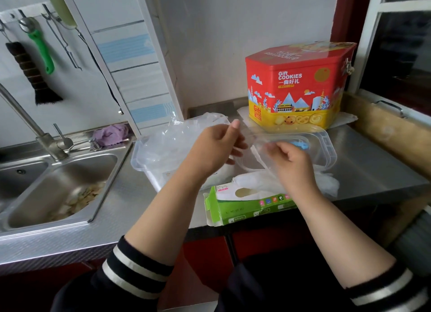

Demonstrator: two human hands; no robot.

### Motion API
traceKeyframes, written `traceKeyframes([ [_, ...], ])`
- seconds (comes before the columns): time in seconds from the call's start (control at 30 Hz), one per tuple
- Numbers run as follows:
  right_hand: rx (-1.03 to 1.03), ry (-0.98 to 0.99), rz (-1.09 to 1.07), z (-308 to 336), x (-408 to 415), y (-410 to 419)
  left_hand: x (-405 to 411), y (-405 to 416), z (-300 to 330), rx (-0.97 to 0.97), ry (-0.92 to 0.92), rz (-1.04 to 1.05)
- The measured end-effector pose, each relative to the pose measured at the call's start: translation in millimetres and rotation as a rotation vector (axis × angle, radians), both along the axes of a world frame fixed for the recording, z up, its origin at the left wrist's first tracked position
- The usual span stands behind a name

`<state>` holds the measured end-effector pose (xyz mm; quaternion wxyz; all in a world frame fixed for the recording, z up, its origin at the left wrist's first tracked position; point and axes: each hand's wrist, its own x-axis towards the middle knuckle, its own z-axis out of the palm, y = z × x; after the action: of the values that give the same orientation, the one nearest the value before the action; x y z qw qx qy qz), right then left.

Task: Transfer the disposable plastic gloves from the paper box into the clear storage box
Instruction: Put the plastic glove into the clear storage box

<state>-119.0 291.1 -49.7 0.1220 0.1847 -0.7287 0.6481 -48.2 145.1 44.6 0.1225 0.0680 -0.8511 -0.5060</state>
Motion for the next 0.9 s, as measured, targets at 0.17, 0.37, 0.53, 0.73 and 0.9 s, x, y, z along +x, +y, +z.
traceKeyframes([
  [0.17,-0.139,0.052,0.028,11,10,0,-11,-7,-8,-0.556,0.092,0.207],
  [0.37,-0.236,0.187,0.013,13,19,-1,-17,14,6,-0.408,-0.016,-0.001],
  [0.53,-0.115,0.388,-0.027,8,12,-4,-24,24,5,-0.331,-0.053,-0.06],
  [0.73,0.001,0.504,-0.085,6,7,-6,-35,18,2,-0.128,0.003,-0.027],
  [0.9,0.091,0.538,-0.102,10,11,1,-39,-1,21,-0.191,0.195,0.133],
])
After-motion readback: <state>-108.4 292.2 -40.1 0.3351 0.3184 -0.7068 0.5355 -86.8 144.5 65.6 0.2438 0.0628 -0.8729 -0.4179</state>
